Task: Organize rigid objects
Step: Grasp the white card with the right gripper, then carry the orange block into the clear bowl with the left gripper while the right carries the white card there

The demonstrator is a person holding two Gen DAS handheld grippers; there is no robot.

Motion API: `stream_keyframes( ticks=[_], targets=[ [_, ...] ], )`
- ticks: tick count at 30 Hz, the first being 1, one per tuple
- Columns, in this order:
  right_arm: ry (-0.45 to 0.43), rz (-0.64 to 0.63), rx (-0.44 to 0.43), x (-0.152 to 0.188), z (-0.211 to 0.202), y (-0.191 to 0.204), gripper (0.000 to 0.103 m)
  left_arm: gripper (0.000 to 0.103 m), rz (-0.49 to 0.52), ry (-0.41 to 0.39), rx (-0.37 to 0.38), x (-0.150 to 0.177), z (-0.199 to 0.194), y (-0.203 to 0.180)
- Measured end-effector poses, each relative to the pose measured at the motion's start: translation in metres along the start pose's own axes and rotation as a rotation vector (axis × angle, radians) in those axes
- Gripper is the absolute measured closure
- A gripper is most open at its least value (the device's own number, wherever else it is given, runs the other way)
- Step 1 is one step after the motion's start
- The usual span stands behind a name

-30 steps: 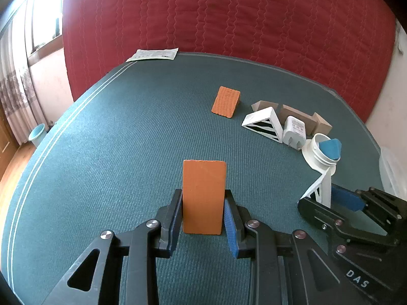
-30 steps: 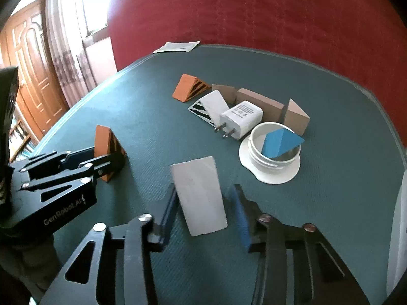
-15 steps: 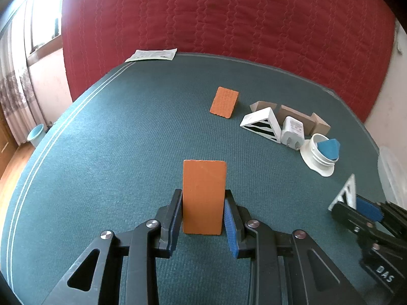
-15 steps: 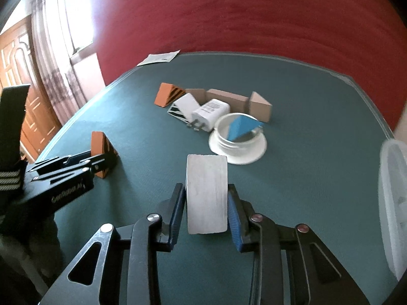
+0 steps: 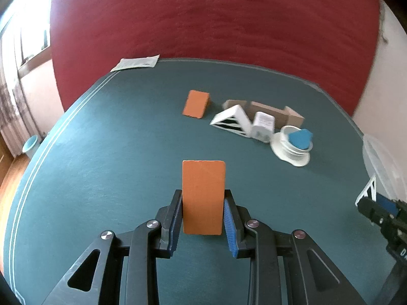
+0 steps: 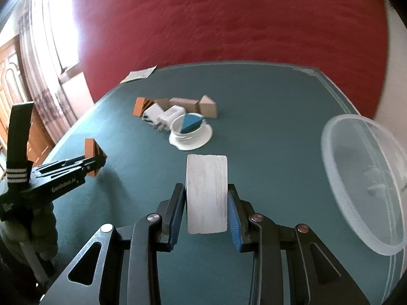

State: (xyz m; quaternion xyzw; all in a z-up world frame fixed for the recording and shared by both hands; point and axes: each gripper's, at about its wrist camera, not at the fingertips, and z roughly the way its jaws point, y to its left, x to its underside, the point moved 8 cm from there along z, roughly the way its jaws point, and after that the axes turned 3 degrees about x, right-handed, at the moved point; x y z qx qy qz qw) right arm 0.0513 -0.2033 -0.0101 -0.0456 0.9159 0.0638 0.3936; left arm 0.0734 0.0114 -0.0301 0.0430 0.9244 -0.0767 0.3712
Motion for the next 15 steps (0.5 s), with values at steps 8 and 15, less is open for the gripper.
stream_keyframes(
  ticks=[8, 15],
  targets=[
    [-0.057, 0.077, 0.045, 0.001, -0.028, -0.044, 0.069, 0.071, 0.056, -0.011, 0.02, -0.004, -0.007, -0.033],
    [-0.104, 0.164, 0.142, 0.006, -0.049, -0.098, 0.069, 0.071, 0.103, -0.001, 0.042, 0.0, -0.007, -0.061]
  ],
)
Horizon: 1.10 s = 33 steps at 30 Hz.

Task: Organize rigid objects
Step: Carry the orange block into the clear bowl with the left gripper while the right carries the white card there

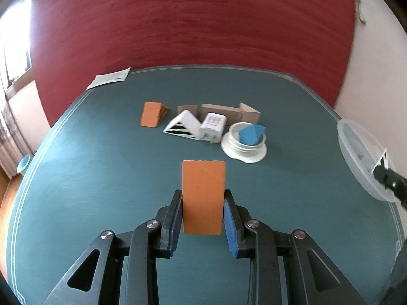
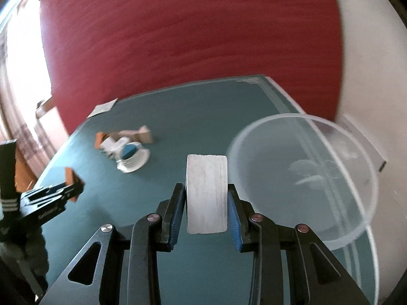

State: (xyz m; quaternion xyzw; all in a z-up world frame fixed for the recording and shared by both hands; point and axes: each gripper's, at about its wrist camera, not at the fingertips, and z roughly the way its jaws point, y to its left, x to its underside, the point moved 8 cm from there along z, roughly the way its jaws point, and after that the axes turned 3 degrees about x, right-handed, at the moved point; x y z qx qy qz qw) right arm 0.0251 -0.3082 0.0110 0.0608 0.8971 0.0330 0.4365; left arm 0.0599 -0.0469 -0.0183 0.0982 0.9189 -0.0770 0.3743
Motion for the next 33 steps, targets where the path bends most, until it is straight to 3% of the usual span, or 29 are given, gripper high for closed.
stream_keyframes(
  ticks=[18, 30, 33],
  targets=[
    [-0.039, 0.2, 0.232, -0.008, -0.013, -0.125, 0.069, 0.071, 0.083, -0.023, 0.042, -0.012, -0.012, -0.049],
    [-0.031, 0.266, 0.28, 0.003, -0.006, -0.16, 0.069, 0.071, 0.131, -0.029, 0.074, -0.02, -0.013, -0.078],
    [-0.042, 0.276, 0.265, 0.004, -0.007, -0.163, 0.062, 0.071, 0.141, -0.026, 0.083, -0.021, -0.011, -0.085]
  ],
)
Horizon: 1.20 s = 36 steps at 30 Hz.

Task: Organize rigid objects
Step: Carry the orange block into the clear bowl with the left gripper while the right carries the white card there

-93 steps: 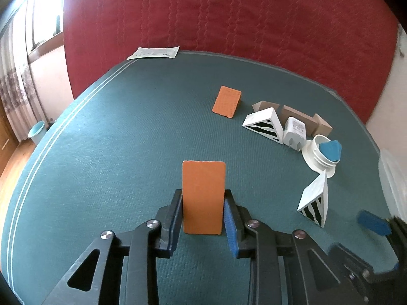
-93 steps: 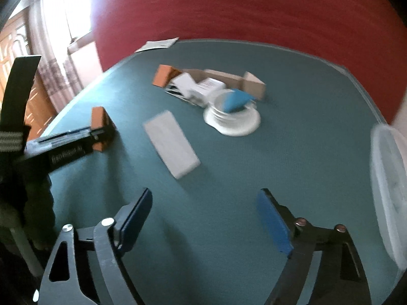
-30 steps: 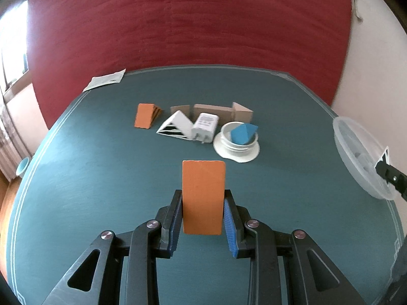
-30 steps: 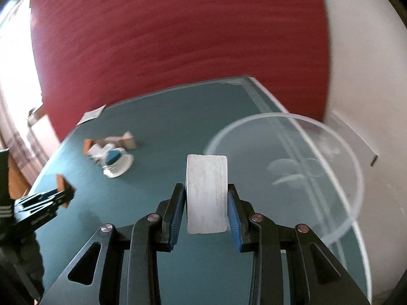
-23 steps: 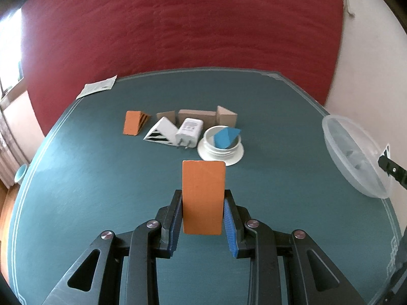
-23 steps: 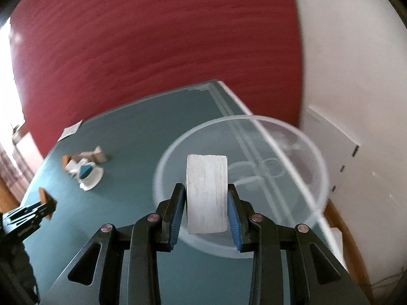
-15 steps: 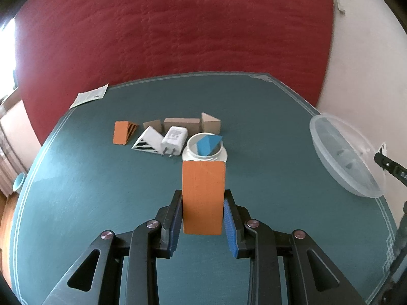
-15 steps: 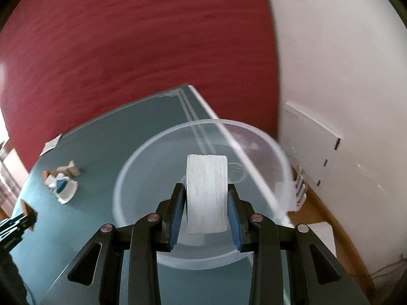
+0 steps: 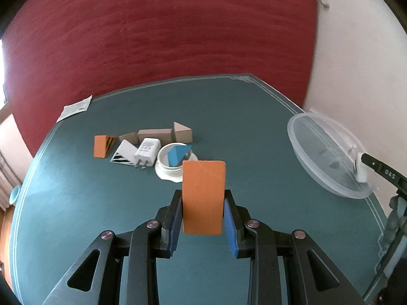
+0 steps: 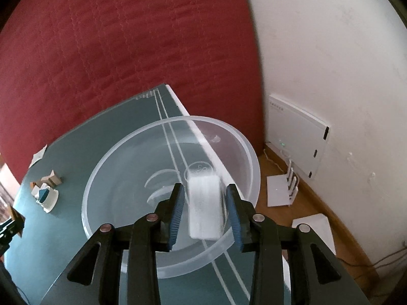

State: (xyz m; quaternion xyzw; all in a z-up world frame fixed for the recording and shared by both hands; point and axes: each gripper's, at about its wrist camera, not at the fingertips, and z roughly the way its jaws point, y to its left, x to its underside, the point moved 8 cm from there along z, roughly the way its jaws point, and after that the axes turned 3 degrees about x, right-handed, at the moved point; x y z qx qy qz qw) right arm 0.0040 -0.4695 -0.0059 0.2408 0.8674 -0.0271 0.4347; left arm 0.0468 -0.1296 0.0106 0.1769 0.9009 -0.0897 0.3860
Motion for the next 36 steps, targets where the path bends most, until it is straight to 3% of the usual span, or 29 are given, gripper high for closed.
stream_keyframes(
  ticks=[2, 18, 25, 36],
  targets=[
    [-0.015, 0.007, -0.003, 0.0, -0.002, -0.002, 0.057, 0.071, 0.006, -0.001, 0.006, -0.001, 0.0, -0.005],
    [-0.07, 0.018, 0.073, 0.004, -0.008, -0.011, 0.057, 0.071, 0.084, 0.006, 0.143, -0.021, 0.009, -0.075],
    [-0.122, -0.003, 0.087, 0.002, -0.018, -0.008, 0.057, 0.071, 0.133, 0.018, 0.217, -0.03, 0.019, -0.115],
    [-0.121, 0.038, 0.082, 0.002, -0.018, -0.015, 0.057, 0.071, 0.182, 0.043, 0.298, -0.037, 0.037, -0.16]
  ],
)
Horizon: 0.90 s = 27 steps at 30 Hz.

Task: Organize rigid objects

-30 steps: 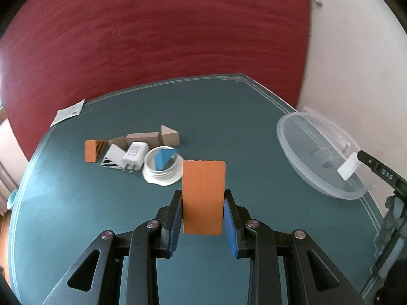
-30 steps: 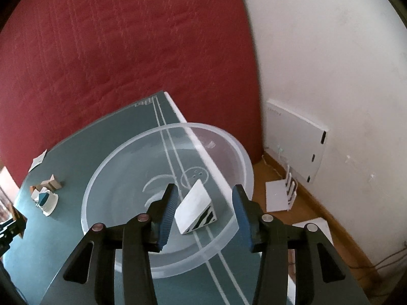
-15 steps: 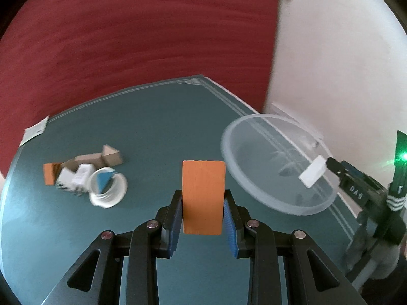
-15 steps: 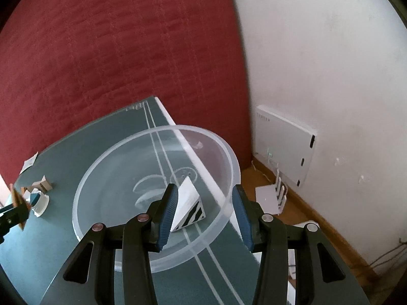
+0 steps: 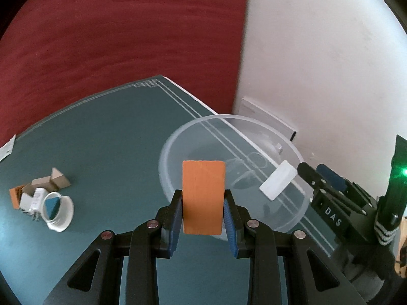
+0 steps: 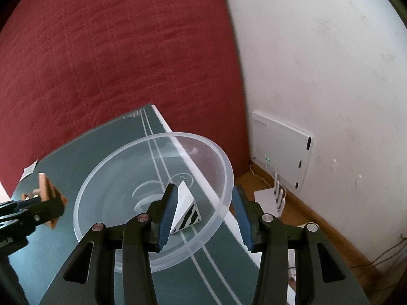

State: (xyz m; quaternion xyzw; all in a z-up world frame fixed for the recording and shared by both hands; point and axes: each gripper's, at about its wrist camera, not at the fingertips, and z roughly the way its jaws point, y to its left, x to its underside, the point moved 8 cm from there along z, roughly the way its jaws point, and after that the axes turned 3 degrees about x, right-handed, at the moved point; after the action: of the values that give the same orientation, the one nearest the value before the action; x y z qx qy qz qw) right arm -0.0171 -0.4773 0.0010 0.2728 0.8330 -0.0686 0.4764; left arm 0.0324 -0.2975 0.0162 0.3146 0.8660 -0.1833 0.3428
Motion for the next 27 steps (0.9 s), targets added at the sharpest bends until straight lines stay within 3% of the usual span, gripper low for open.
stream_keyframes(
  ticks=[11, 13, 15, 21, 27],
  targets=[
    [0.0, 0.017, 0.0, 0.0, 0.0, -0.003, 0.057, 0.071, 0.026, 0.021, 0.062, -0.004, 0.021, -0.02],
    [0.0, 0.016, 0.0, 0.0, 0.0, -0.003, 0.057, 0.06, 0.021, 0.033, 0.079, -0.003, 0.022, -0.023],
    [-0.001, 0.017, 0.0, 0.0, 0.0, -0.003, 0.057, 0.02, 0.014, 0.02, 0.072, -0.003, 0.022, -0.021],
    [0.0, 0.016, 0.0, 0.0, 0.0, -0.003, 0.057, 0.016, -0.008, -0.01, 0.018, 0.002, 0.02, -0.004],
    [-0.003, 0.009, 0.004, -0.001, 0.0, -0.003, 0.057, 0.014, -0.06, 0.011, -0.092, 0.013, 0.022, 0.024]
  ],
)
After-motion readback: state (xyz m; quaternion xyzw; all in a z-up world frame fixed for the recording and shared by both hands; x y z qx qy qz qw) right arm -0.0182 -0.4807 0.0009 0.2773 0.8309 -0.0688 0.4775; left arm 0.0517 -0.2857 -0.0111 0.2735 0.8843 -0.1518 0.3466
